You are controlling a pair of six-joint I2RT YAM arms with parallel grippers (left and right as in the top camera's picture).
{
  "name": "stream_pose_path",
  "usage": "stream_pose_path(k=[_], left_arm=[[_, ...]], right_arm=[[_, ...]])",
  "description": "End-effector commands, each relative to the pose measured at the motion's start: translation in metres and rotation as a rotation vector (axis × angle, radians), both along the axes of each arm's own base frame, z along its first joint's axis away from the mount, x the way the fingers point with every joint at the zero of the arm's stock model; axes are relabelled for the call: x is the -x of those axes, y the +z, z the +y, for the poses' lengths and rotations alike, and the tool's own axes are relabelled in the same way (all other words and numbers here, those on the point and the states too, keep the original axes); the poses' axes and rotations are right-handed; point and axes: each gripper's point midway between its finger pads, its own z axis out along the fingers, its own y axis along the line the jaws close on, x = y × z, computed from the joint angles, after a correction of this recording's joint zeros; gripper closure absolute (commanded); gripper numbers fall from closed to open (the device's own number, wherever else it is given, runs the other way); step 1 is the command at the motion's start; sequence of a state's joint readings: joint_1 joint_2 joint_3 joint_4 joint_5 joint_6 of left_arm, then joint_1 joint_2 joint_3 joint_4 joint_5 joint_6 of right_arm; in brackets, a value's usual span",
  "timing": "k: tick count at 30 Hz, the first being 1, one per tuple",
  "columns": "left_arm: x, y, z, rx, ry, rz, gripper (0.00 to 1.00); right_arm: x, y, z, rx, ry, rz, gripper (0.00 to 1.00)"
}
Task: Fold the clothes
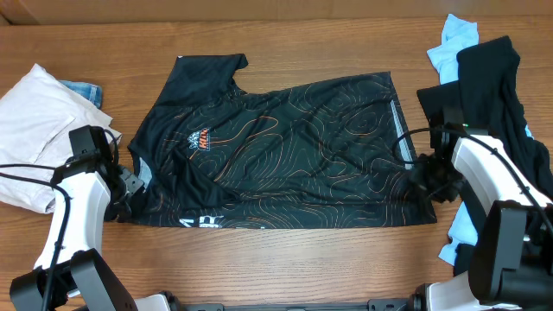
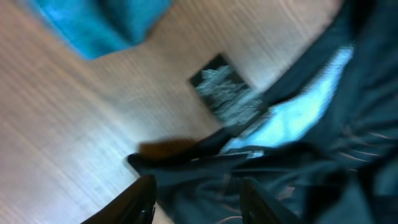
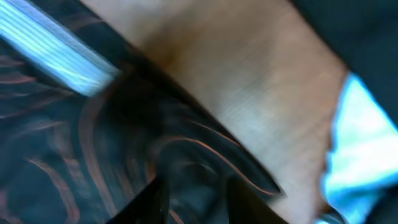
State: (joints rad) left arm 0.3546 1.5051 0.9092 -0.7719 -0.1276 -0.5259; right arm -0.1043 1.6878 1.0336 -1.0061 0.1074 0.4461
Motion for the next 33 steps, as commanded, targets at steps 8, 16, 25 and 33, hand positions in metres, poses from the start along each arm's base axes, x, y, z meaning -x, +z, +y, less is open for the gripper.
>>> stream_pose_path(k=[8,16,25,33], left_arm=[[-0.060,0.022,-0.052,0.211,-0.338,-0.271,0.46],[-0.132,0.102,-0.101,0.100,-0.667,-0.454,0.10],[-0.219,0.136,-0.101,0.056,-0.738,-0.540,0.08],[-0.291,0.084,-0.097,0.091,-0.774,-0.499,0.03]], right_arm=[[-0.072,0.015,0.031,-0.176,0.188,-0.320,0.57],[-0.124,0.069,0.030,-0.154,0.263,-0.493,0.37],[-0.160,0.126,0.030,-0.126,0.359,-0.634,0.33],[-0.157,0.118,0.031,-0.134,0.355,-0.603,0.32]])
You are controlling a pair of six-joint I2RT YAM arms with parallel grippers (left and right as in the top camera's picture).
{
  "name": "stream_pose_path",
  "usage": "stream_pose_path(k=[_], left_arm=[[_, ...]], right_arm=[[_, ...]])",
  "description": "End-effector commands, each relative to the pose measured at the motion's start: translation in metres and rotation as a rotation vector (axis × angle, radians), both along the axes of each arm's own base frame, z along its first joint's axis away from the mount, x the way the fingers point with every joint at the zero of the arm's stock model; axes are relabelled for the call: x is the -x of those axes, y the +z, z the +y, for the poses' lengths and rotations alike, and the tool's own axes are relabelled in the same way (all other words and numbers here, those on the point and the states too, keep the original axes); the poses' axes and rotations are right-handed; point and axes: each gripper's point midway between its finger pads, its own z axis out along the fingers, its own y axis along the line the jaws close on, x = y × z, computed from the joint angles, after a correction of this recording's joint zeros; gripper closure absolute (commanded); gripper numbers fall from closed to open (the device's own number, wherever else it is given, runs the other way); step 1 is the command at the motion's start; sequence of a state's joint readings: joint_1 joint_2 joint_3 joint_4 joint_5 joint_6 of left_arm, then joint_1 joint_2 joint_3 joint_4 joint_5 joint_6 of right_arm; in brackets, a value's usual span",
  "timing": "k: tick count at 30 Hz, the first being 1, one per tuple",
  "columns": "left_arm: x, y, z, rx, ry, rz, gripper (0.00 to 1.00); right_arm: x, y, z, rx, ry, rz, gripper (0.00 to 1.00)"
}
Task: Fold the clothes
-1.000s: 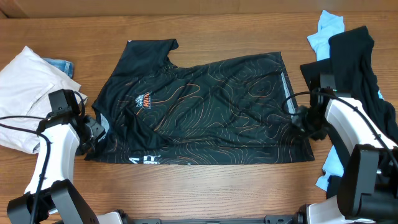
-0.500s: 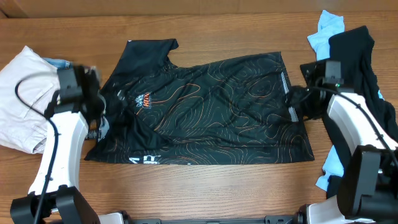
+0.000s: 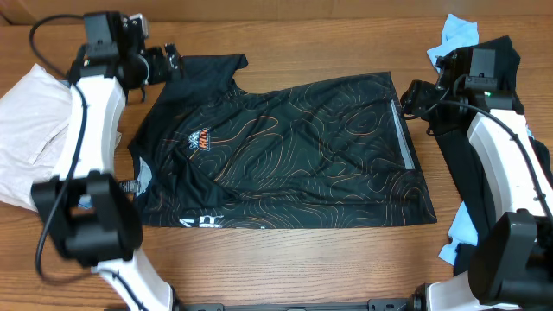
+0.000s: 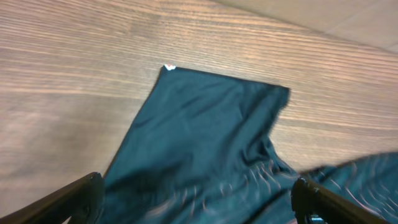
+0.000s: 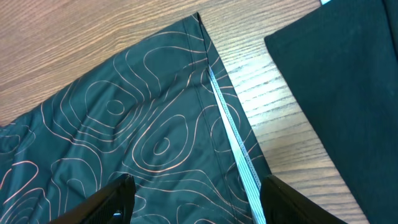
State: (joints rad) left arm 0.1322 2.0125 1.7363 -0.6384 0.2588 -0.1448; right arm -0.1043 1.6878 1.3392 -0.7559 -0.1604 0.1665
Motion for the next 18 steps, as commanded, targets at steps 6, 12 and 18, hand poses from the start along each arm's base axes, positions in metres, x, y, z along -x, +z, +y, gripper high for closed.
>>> stream_pose_path(k=[6,12,18], left_arm=[[-0.047,-0.062,0.005,-0.010,-0.036,0.051,0.04],[-0.061,-0.095,0.022,-0.057,0.005,0.059,0.07],[-0.065,-0.132,0.024,-0.055,0.010,0.084,0.13]], right_arm=[[-0.002,0.001,0.001,-0.004,0.013,0.005,0.32],[-0.002,-0.003,0.001,-0.005,0.013,0.015,0.32],[-0.001,-0.003,0.001,-0.007,0.012,0.020,0.32]])
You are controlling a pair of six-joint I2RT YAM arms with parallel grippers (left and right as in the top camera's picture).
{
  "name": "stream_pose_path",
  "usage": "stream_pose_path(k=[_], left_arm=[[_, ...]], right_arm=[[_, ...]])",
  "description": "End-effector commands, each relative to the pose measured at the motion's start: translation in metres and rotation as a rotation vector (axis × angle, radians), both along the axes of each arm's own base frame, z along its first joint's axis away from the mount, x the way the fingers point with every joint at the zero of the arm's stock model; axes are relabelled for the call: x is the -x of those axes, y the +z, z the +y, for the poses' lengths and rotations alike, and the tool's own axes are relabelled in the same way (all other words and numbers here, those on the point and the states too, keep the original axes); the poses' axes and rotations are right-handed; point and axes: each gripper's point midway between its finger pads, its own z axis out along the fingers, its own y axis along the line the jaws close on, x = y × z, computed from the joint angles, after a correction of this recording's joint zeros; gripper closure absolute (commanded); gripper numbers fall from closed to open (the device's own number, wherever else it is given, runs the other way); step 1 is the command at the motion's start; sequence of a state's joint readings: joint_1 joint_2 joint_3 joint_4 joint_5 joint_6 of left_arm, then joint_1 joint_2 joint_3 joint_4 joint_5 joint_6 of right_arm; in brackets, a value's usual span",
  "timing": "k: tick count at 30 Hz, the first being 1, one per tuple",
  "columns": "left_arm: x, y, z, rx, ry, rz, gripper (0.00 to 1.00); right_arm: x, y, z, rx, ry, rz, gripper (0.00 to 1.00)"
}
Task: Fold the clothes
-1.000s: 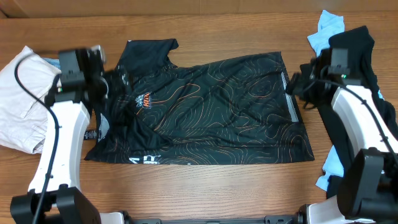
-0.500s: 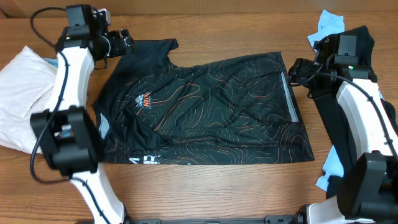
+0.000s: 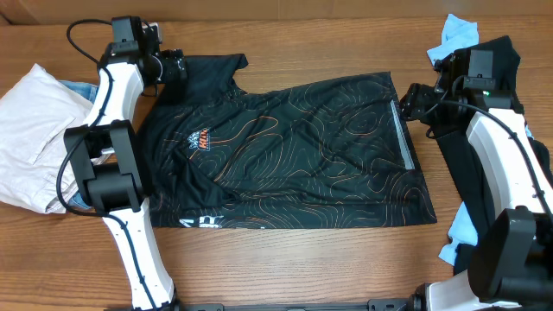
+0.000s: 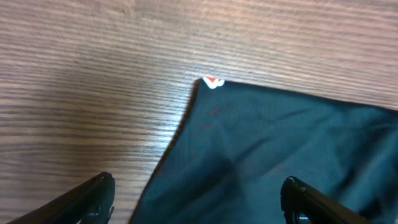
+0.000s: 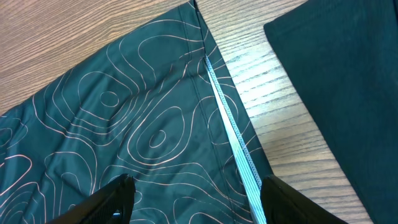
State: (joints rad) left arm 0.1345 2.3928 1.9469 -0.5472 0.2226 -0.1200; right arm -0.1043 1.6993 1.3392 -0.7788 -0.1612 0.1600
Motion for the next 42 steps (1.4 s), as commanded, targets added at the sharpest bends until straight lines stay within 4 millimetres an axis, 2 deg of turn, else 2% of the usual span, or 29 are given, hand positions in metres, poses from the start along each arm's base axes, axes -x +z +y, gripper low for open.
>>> stream_pose_path(k=[1,5,6,10,12,15,18,23,25,28,31,34,37,42], left_arm=[[-0.006,-0.022,0.009,-0.020,0.005,0.010,0.13],[-0.004,-0.041,0.008,-0.004,0.015,0.036,0.08],[-0.004,-0.041,0.005,0.007,0.010,0.038,0.12],[0.000,-0.041,-0.007,0.070,-0.027,0.049,0.48],[0.005,-0.043,-0.010,0.086,-0.033,0.070,0.55],[0.012,-0.047,-0.011,0.092,-0.032,0.106,0.79],[0.017,-0.049,-0.011,0.098,-0.026,0.129,0.93],[0.020,-0.041,-0.007,0.112,-0.011,0.146,0.96],[0.018,-0.030,-0.004,0.128,-0.005,0.139,0.96],[0.015,-0.004,-0.010,0.205,-0.034,0.097,0.96],[0.015,0.011,-0.009,0.241,-0.005,0.088,0.96],[0.020,0.011,-0.010,0.264,0.025,0.116,0.96],[0.025,0.008,-0.011,0.275,0.039,0.147,0.96],[0.028,0.006,-0.018,0.277,0.030,0.163,0.96]], right_arm=[[-0.005,0.004,0.001,-0.006,0.006,-0.012,0.32],[-0.005,0.004,0.001,-0.006,0.006,-0.011,0.32],[-0.005,0.004,0.000,-0.006,0.006,-0.011,0.31],[-0.009,0.006,0.000,-0.003,0.006,-0.031,0.32],[-0.014,0.009,-0.001,0.000,0.006,-0.055,0.32],[-0.021,0.011,-0.001,0.003,0.006,-0.081,0.32],[-0.029,0.012,-0.002,0.007,0.006,-0.110,0.32],[-0.057,0.008,-0.005,0.015,0.007,-0.193,0.31],[-0.068,0.003,-0.006,0.017,0.008,-0.218,0.32],[-0.091,-0.003,-0.005,0.032,0.024,-0.290,0.32],[-0.109,-0.013,-0.004,0.035,0.049,-0.342,0.32],[-0.121,-0.035,-0.003,0.027,0.057,-0.348,0.33],[-0.131,-0.071,0.004,0.021,0.111,-0.345,0.33],[-0.144,-0.100,0.016,0.025,0.151,-0.374,0.32]])
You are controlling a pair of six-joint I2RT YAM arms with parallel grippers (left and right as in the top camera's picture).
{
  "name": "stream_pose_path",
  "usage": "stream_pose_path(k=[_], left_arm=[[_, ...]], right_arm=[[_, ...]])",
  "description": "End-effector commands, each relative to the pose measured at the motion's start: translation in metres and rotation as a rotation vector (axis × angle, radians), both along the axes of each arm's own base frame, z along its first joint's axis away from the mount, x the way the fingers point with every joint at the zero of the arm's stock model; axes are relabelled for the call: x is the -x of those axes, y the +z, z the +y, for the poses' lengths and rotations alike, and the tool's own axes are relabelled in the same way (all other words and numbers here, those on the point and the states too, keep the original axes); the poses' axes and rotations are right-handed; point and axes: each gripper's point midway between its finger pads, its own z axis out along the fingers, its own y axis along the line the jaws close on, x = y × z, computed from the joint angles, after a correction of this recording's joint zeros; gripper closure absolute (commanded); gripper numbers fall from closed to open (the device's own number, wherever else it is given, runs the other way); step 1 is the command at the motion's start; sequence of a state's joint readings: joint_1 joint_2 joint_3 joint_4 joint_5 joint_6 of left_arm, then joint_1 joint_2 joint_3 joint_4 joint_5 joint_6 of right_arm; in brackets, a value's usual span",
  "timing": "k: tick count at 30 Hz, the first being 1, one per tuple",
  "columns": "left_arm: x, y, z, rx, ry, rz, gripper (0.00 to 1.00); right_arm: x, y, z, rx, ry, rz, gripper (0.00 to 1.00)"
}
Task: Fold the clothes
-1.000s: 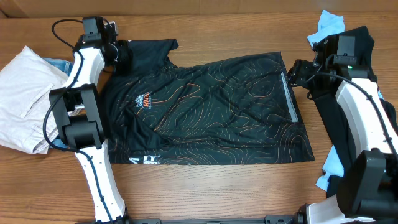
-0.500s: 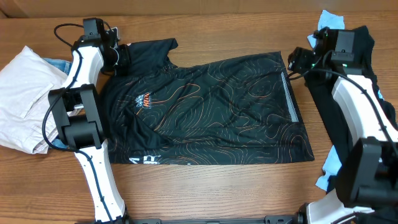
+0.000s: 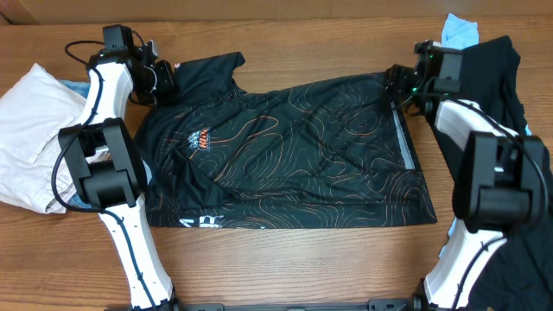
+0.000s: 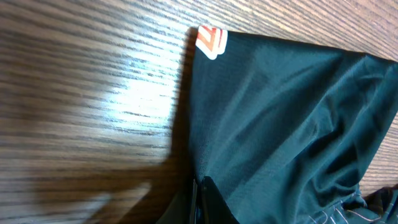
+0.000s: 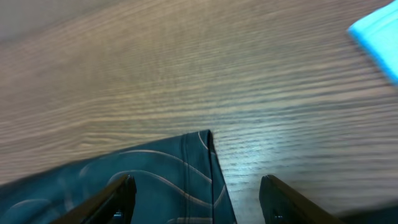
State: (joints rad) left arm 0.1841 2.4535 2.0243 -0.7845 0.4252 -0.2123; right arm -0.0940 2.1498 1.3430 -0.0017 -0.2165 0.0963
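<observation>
A dark shirt [image 3: 285, 147] with orange contour lines lies spread flat on the wooden table. My left gripper [image 3: 161, 79] sits at the far left sleeve. In the left wrist view its fingers [image 4: 200, 198] are pressed together on the sleeve's [image 4: 267, 106] left edge, below a small red and white tag [image 4: 211, 40]. My right gripper [image 3: 399, 85] is at the far right hem corner [image 5: 208, 135]. It stands open, its fingers wide apart on either side of that corner and just above the cloth.
A white garment [image 3: 34, 130] with a bit of blue denim [image 3: 82, 89] lies at the left. A black garment [image 3: 492, 86] and light blue cloth [image 3: 458, 33] lie along the right edge, close behind my right arm.
My left gripper was open over the far sleeve corner and is now shut on the sleeve's edge. My right gripper has moved further back, from over the side hem to the far hem corner.
Both grippers were first low at the shirt's near corners, left at the near sleeve, right at the near hem. Then both stood open over the far corners. Now the left has shut on the far sleeve and the right straddles the far hem corner. The shirt lies unchanged.
</observation>
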Motion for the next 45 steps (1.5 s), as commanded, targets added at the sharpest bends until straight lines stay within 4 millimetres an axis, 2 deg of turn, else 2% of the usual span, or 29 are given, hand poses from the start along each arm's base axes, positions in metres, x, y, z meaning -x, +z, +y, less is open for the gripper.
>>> stream_pose_path(k=[1,7,10,12,13,14,15,20,23,25,28,32,35,37,40,45], left_arm=[[-0.008,0.028,-0.009,0.018,0.000,-0.048,0.96],[-0.005,0.027,-0.010,0.020,0.002,-0.034,0.96],[-0.004,0.026,-0.010,0.020,0.002,-0.029,0.96],[-0.004,0.026,-0.011,0.021,0.002,-0.027,0.96],[-0.003,0.026,-0.011,0.021,0.002,-0.024,0.96],[-0.003,0.025,-0.011,0.021,0.002,-0.020,0.96],[-0.003,0.025,-0.011,0.022,0.002,-0.020,0.96],[0.003,0.025,-0.012,0.026,0.002,0.003,0.96],[0.011,0.035,-0.008,0.013,-0.021,0.007,0.96],[0.014,0.049,-0.001,0.007,-0.011,-0.003,0.96],[0.022,0.084,0.006,0.009,0.005,-0.032,0.96],[0.045,0.122,0.007,-0.003,-0.013,-0.035,0.96],[0.065,0.138,0.003,0.002,-0.021,0.002,0.96],[0.086,0.146,-0.001,0.008,-0.037,0.052,0.96],[0.117,0.148,0.001,-0.019,-0.029,0.163,0.96],[0.162,0.135,0.019,-0.143,-0.007,0.364,0.96]], right_arm=[[-0.011,-0.009,0.019,0.005,0.064,-0.036,0.32],[-0.012,-0.031,0.037,0.006,0.095,-0.026,0.29],[-0.011,-0.040,0.039,0.009,0.095,-0.016,0.31],[-0.011,-0.045,0.037,0.017,0.085,-0.006,0.44],[-0.010,-0.047,0.035,0.023,0.078,0.001,0.56],[-0.009,-0.049,0.030,0.041,0.054,0.009,0.81],[-0.010,-0.049,0.027,0.051,0.038,0.011,0.94],[-0.005,-0.049,0.019,0.062,0.012,0.041,0.96],[0.000,-0.036,0.011,0.066,-0.005,0.062,0.96],[0.003,-0.020,0.002,0.073,-0.026,0.068,0.96],[0.010,0.013,-0.011,0.083,-0.055,0.064,0.96],[0.034,0.054,-0.020,0.104,-0.086,0.101,0.96],[0.055,0.072,-0.019,0.105,-0.088,0.142,0.96],[0.078,0.084,-0.017,0.103,-0.085,0.198,0.96],[0.113,0.088,-0.013,0.098,-0.078,0.308,0.96],[0.172,0.077,-0.008,0.086,-0.064,0.531,0.96]])
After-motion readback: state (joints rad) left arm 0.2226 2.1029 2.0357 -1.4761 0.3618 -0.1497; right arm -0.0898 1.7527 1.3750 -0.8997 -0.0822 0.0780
